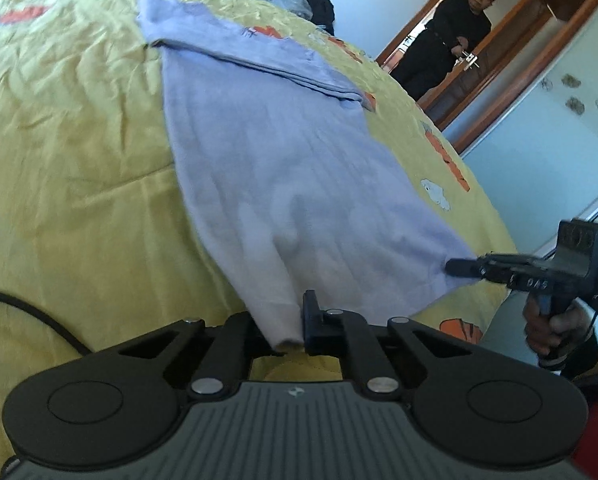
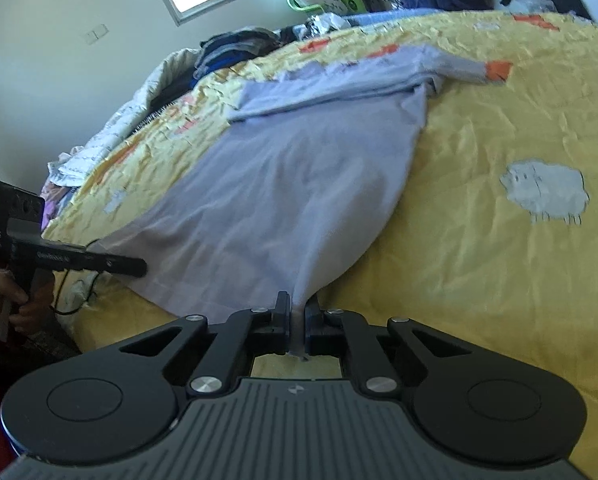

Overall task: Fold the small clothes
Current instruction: 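Grasp the shirt hem with the right gripper while the left gripper grasps it too, then lift the held hem with both grippers and fold it over toward the collar, then lay the hem onto the collar and press it flat with both grippers, then open both grippers to release the folded hem, then move both open grippers to the side edges of the folded shirt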

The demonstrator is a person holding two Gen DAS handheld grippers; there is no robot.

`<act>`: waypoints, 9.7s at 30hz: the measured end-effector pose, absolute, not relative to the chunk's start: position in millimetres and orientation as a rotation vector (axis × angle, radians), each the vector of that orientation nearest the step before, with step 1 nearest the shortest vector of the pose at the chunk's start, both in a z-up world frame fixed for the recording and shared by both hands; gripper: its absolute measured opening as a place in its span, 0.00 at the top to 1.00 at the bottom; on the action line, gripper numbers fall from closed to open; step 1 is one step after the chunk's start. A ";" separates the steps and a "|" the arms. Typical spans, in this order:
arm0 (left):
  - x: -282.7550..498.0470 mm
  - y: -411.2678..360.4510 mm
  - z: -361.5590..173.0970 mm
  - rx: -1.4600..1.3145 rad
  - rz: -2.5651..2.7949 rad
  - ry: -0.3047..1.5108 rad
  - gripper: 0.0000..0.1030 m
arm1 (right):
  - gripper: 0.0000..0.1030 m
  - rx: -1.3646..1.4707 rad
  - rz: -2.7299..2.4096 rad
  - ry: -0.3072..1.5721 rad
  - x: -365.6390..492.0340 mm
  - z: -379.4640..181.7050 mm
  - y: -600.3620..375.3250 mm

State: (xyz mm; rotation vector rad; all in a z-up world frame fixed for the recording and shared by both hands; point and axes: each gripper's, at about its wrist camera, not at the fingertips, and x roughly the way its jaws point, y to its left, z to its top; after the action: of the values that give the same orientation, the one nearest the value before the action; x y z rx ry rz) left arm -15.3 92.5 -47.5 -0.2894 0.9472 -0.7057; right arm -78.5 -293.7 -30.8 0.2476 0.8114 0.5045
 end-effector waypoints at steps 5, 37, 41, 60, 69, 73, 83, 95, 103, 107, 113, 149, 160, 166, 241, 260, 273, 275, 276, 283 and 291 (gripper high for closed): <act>-18.6 93.2 -39.6 -0.292 -0.701 0.903 0.94 | 0.91 0.256 0.517 0.774 -76.8 -19.2 -291.4; -8.4 100.0 -6.7 -0.373 -0.641 0.703 0.96 | 0.90 0.231 0.479 0.617 -58.6 15.1 -282.5; 2.3 96.6 4.1 -0.361 -0.571 0.681 0.96 | 0.90 0.231 0.447 0.583 -51.6 20.9 -284.8; 62.5 58.4 7.5 -0.217 -0.243 0.650 0.96 | 0.90 0.058 0.199 0.460 2.6 7.8 -252.3; 78.3 52.5 14.4 -0.176 -0.216 0.624 0.96 | 0.91 0.078 0.177 0.450 21.1 4.8 -254.0; 84.6 50.1 17.6 -0.152 -0.204 0.615 0.96 | 0.90 0.086 0.173 0.445 27.2 4.5 -254.9; 104.0 46.2 17.4 -0.116 -0.179 0.619 0.96 | 0.91 0.103 0.157 0.443 46.2 -0.3 -254.5; 125.6 40.5 15.1 -0.084 -0.158 0.629 0.96 | 0.91 0.041 0.121 0.418 61.9 -4.7 -245.3; 135.9 36.1 15.3 -0.061 -0.151 0.638 0.96 | 0.91 0.050 0.117 0.423 71.6 -7.3 -246.9; 143.0 35.1 15.5 -0.052 -0.145 0.640 0.96 | 0.91 0.054 0.114 0.422 75.9 -7.5 -247.1; 150.9 32.1 11.6 -0.035 -0.137 0.646 0.96 | 0.91 0.062 0.104 0.424 81.8 -10.2 -247.8; 171.1 30.7 9.2 -0.035 -0.130 0.657 0.96 | 0.91 0.086 0.084 0.431 93.7 -10.5 -252.4; 185.2 24.7 11.2 -0.012 -0.125 0.661 0.96 | 0.91 0.097 0.072 0.431 111.3 -7.9 -251.7; 194.8 21.7 14.3 -0.002 -0.123 0.662 0.96 | 0.91 0.099 0.064 0.431 119.3 -6.3 -251.7; 335.1 11.7 1.1 -0.056 -0.092 0.856 0.96 | 0.79 0.283 0.081 0.624 257.4 -30.2 -286.7; 353.6 42.2 14.8 -0.172 -0.043 0.860 0.64 | 0.51 0.444 0.011 0.575 280.0 -27.1 -320.9; 327.7 22.1 22.0 0.066 0.036 0.705 0.34 | 0.51 -0.005 0.120 0.707 326.6 -43.8 -266.0; 324.7 34.6 29.9 0.010 0.074 0.664 0.33 | 0.53 -0.011 -0.008 0.676 330.4 -31.5 -261.2; 324.0 38.6 32.5 0.002 0.085 0.658 0.31 | 0.52 -0.001 0.028 0.639 325.9 -22.7 -254.1; 315.7 33.4 25.6 0.046 0.058 0.685 0.30 | 0.57 0.072 0.591 0.794 338.8 -27.0 -163.1; 305.7 24.7 10.0 0.048 0.011 0.718 0.30 | 0.49 0.089 0.143 0.642 373.0 -27.3 -150.9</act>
State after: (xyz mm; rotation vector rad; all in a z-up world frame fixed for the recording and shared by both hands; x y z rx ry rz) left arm 305.7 24.7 10.0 0.0484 0.7183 0.0109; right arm 373.0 -150.9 -27.3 0.0885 0.6424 0.1429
